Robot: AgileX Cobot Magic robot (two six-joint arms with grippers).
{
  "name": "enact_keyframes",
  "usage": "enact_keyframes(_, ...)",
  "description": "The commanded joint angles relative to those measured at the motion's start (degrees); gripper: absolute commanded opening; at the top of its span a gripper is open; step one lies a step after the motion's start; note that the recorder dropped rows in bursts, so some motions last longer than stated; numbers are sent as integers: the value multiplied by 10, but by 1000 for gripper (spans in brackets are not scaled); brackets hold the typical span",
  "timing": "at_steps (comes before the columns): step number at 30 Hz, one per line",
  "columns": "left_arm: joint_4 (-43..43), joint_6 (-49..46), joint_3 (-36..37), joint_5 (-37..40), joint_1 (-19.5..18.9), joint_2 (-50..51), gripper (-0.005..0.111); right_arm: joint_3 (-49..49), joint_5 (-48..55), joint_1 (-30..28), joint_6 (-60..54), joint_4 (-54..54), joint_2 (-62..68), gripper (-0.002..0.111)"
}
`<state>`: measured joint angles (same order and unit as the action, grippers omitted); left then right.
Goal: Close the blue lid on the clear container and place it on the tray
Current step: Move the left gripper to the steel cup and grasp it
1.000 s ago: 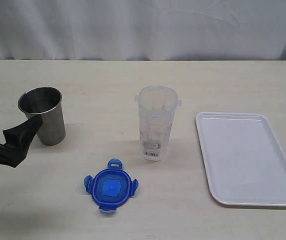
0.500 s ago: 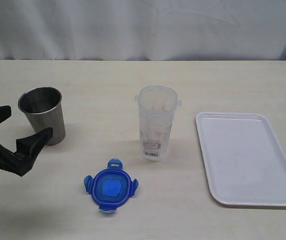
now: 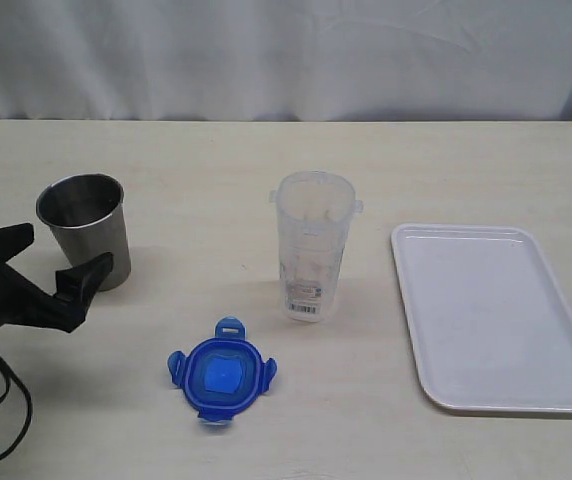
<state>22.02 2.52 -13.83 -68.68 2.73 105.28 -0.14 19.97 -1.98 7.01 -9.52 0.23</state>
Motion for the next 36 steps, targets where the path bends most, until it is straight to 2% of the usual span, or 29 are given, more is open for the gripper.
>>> enact_keyframes(1,2,-3,-37,-13,-3,50,105,1,1,1,-2,3,-2,5)
enact_keyframes(11,2,-3,-108,-12,-3,122,105,1,1,1,-2,3,-2,5)
enact_keyframes(23,13,-1,-155,-3,-3,163,105,1,1,1,-2,3,-2,5)
enact_keyframes(36,16,3,-163,-13,-3,172,105,1,1,1,-2,3,-2,5)
